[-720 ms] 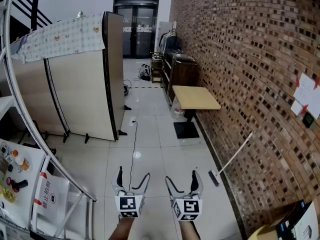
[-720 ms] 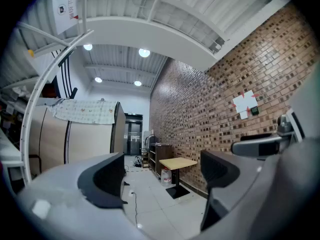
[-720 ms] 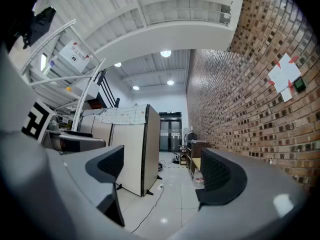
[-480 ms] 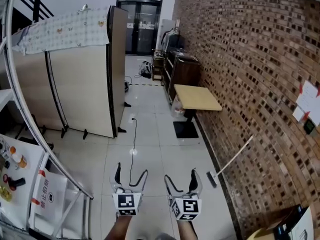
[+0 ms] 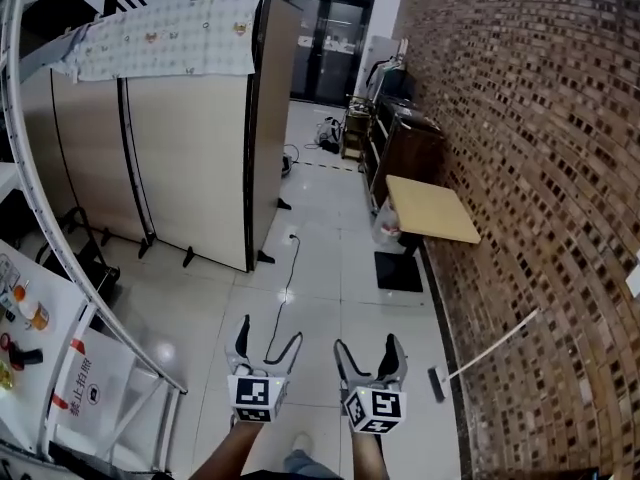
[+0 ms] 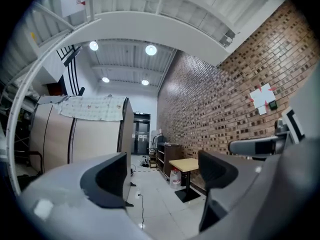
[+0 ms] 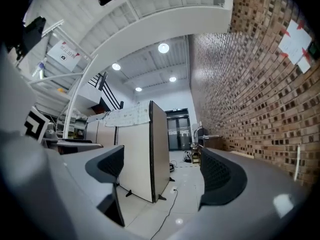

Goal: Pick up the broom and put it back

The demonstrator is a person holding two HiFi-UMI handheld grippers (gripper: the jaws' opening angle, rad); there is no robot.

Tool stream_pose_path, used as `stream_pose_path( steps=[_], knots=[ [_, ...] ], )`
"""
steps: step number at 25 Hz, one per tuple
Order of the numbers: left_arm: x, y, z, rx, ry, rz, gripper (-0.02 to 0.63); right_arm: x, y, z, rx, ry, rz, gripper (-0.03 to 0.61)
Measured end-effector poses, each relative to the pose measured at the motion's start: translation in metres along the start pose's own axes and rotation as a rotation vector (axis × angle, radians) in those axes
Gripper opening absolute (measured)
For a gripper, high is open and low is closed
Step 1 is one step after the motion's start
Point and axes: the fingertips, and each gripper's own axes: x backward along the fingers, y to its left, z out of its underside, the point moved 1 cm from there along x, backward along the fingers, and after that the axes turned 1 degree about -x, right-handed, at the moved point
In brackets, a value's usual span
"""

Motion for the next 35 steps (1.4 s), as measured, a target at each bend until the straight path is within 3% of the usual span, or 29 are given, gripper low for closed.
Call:
stream_pose_path(
  steps=[6,10,14,17,24,28,32,35],
  knots=[
    [-0.094,0.006,-0.002,-0.017,0.005,-0.031,0.442,-0.082,-0.041,-0.012,0.081,-0.02,-0.024,0.48],
    [-0.146,0.001,-0.003,-0.031,0.017,-0.034,0.439,-0.134,-0.059,-0.007,0.261,0.005,-0.084,0.48],
    [-0.185,0.013,0.001,-0.052,0.037,-0.036,0.425,-0.179,-0.07,0.0,0.088,0.019,-0.105,0.48],
    [-0.214,0.022,0.01,-0.038,0.046,-0.026,0.414,-0.205,-0.082,0.012,0.08,0.041,-0.084,0.479],
    [-0.324,0.034,0.03,0.03,0.082,0.095,0.414,-0.284,-0.12,0.038,0.039,0.072,0.006,0.479],
    [-0.393,0.05,0.029,-0.007,0.068,0.176,0.414,-0.337,-0.136,0.032,0.034,0.064,0.07,0.479],
    [-0.447,0.039,0.022,0.056,0.067,0.299,0.414,-0.364,-0.157,0.03,0.051,0.063,0.157,0.48],
    [-0.478,0.017,0.038,0.012,0.079,0.373,0.414,-0.358,-0.188,0.036,0.053,0.067,0.262,0.48]
  ],
)
